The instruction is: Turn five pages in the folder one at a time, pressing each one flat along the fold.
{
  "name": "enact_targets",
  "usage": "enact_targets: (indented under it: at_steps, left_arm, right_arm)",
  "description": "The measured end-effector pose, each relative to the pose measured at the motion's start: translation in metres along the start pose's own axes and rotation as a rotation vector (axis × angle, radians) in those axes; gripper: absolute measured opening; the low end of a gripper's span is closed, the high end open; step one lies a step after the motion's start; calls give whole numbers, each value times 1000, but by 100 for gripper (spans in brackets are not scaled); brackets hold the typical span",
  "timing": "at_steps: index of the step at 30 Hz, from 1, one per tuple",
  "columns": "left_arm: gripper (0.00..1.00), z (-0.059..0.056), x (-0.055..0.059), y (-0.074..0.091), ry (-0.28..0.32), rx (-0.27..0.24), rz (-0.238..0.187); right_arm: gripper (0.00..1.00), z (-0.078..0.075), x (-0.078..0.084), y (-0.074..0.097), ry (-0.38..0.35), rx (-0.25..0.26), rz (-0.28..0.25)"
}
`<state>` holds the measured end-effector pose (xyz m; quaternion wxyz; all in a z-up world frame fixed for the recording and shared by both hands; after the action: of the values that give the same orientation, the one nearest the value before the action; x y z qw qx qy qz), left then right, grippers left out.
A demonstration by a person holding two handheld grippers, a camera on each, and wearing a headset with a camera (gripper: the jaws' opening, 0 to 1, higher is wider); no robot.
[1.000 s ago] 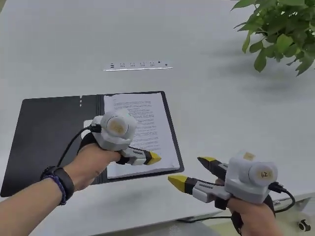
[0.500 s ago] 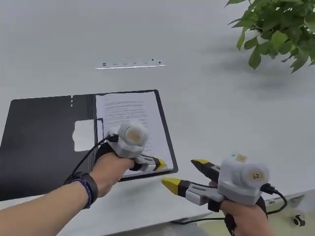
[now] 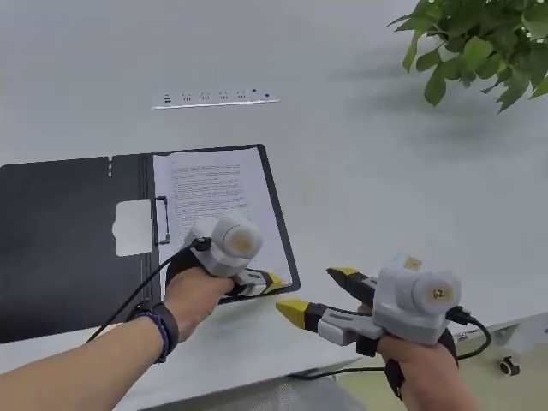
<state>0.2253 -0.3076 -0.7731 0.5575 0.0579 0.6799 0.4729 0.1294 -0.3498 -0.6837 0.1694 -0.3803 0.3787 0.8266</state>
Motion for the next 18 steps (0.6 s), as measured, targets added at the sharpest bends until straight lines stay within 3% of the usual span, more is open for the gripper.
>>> enact_targets:
  at_steps: [8,18]
  left_arm:
    - [72,2,3,-1,-3,7,-1]
    - [64,7,2,1,48,15,-16]
  right_arm:
    - [68,-1,-10,-13,3,-25,-13]
    - [65,-13,-19,-37,-37,-59,-39]
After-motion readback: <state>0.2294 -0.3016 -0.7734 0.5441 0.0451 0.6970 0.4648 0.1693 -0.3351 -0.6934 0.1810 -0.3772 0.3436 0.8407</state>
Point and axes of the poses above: the centre of the closed fingertips' face, and the gripper's own axes: y roughly backward along the fingers, z roughly to its left, x roughly out of its underside, the point moved 1 cm from there along y, roughly backward along the fingers, and after that the axes turned 8 degrees about -x, right-handed, at the moved point
